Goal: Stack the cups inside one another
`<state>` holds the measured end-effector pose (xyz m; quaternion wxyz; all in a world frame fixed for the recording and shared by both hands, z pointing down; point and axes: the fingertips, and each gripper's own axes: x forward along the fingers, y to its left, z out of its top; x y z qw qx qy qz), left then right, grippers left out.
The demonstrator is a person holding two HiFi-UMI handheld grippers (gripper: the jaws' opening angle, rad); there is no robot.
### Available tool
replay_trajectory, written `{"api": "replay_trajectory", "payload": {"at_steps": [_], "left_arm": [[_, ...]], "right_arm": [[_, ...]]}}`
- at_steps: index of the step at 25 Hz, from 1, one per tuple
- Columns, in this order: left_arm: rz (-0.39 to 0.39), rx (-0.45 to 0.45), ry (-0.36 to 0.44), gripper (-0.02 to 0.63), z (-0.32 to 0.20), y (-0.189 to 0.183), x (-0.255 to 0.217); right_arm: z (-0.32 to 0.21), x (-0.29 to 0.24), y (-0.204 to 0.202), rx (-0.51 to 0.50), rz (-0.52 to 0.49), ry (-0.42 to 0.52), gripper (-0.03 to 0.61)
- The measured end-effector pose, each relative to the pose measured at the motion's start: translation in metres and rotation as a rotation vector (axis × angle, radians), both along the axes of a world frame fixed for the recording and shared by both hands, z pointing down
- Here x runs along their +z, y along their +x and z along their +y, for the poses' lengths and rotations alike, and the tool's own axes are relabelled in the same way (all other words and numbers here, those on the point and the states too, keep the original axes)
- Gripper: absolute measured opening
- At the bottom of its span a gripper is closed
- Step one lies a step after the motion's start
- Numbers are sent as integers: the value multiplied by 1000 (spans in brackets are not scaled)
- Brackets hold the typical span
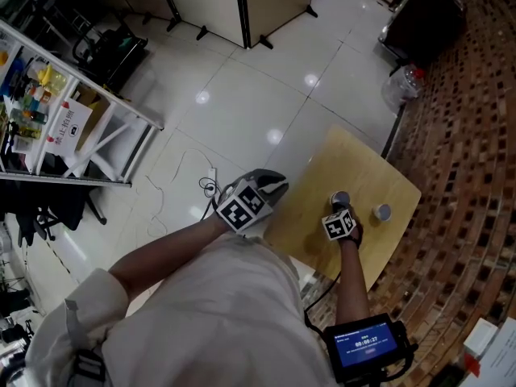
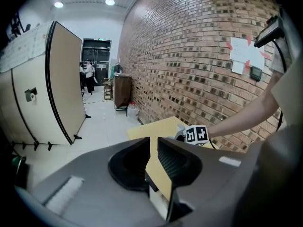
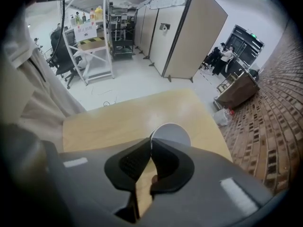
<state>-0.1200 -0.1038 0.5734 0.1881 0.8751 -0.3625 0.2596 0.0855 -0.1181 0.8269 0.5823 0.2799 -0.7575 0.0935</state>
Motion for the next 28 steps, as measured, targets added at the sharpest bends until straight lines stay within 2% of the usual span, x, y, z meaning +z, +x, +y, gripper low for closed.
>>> {"api": "replay_trajectory", "payload": {"at_steps": [9,14,19,22,25,28], "left_arm": [[-13,-20,-3,69,3,-4,3],[-16,-22,-3,69,5,-5,3],[-16,-15,4,69,7,-2,2],[-12,-7,18,69,4,-1,-1],[-5,-1,25,69,5,-2,-5],[9,12,38,69,4,1,-11]], "right_arm": [[-6,9,-5,22,-17,-3,16],[-4,7,-7,23,-27,3,67],[3,-7,-10,35,-59,45,77],[3,-38,-16,108,-143,99,83],[6,-92,-25,258,-322,170,96],[3,-155,-30,340,-477,268,125]]}}
